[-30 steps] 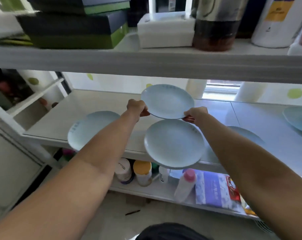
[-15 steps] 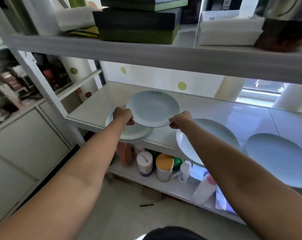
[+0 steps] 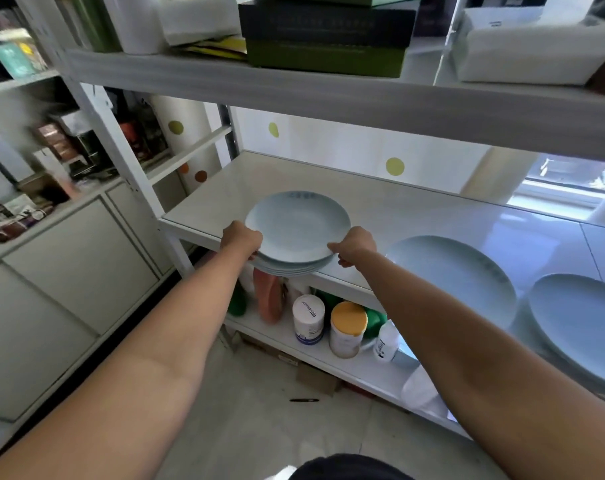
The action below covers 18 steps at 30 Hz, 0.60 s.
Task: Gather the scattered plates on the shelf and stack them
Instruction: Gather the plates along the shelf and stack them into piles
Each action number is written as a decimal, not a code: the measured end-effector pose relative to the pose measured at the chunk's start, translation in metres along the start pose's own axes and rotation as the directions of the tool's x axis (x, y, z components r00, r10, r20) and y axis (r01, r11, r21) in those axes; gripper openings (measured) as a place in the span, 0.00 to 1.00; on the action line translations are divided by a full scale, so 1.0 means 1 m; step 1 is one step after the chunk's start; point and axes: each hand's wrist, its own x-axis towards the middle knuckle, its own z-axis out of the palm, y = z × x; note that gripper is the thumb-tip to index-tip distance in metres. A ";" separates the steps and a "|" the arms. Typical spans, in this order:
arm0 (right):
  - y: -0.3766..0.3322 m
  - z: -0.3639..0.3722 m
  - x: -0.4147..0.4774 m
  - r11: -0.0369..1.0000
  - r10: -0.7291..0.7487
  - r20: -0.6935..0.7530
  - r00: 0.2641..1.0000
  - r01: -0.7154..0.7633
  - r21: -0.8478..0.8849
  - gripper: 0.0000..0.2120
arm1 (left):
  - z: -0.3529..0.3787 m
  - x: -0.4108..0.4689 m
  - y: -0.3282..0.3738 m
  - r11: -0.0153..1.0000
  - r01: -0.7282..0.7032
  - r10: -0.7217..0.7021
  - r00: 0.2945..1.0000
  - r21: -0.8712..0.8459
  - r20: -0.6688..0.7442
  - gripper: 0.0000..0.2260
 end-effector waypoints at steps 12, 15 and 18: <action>-0.006 0.004 0.004 0.973 -0.033 -0.066 0.997 0.017 -0.232 0.23 | 0.005 0.010 0.009 0.748 -0.257 0.324 0.946 0.612 0.000 0.31; -0.001 -0.009 0.002 0.914 -0.122 -0.180 0.976 0.040 -0.404 0.27 | 0.011 0.016 0.015 0.636 -0.395 0.383 0.907 0.663 0.173 0.31; 0.017 -0.030 0.005 0.828 -0.244 -0.192 0.951 0.100 -0.552 0.31 | 0.023 0.016 0.026 0.546 -0.496 0.443 0.855 0.676 0.270 0.31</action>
